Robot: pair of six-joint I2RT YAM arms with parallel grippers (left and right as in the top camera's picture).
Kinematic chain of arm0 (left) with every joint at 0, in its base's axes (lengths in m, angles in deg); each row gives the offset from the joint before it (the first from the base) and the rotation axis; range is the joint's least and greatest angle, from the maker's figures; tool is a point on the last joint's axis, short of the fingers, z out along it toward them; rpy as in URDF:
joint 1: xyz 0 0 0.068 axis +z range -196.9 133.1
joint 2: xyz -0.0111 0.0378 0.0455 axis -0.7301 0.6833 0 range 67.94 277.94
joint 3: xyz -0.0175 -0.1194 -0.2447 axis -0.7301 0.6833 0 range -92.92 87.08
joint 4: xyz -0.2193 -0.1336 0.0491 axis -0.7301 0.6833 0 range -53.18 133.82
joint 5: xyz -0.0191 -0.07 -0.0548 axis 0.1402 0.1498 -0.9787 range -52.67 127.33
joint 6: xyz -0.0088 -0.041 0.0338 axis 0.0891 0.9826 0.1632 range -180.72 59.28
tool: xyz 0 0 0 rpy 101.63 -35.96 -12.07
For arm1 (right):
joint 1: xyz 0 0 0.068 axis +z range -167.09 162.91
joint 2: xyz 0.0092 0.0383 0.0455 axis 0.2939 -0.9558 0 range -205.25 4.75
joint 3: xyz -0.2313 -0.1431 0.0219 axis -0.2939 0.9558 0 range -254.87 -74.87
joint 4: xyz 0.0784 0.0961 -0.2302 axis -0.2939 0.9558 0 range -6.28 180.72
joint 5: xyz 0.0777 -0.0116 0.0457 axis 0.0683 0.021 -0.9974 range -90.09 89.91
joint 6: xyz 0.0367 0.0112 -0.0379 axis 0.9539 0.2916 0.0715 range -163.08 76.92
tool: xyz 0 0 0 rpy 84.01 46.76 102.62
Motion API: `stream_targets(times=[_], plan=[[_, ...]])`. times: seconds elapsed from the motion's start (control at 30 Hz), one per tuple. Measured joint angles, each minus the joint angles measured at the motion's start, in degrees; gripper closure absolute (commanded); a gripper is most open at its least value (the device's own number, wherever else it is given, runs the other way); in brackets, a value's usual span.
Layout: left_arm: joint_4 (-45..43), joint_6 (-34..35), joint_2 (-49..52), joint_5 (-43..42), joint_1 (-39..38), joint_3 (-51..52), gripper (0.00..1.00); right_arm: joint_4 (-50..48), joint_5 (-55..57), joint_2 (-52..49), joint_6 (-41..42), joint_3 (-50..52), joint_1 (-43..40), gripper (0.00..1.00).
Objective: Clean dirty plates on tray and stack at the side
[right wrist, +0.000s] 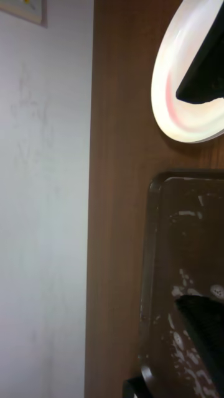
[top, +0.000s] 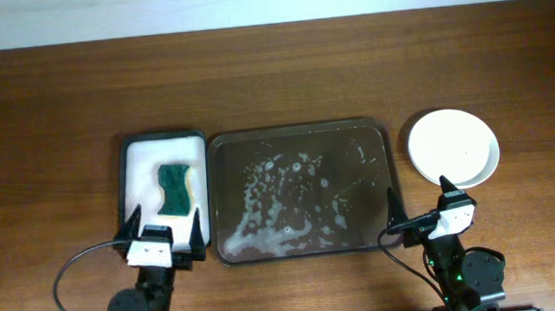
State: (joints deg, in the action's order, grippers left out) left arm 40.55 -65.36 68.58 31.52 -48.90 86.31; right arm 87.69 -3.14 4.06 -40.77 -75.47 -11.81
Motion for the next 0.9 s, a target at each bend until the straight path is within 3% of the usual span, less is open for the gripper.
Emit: stream_targets(times=[0.9], plan=[[0.13,-0.98,-0.02,0.00,0.00,0.09,0.01,0.00,0.00,0.00,-0.20,0.00,0.00,0.01]])
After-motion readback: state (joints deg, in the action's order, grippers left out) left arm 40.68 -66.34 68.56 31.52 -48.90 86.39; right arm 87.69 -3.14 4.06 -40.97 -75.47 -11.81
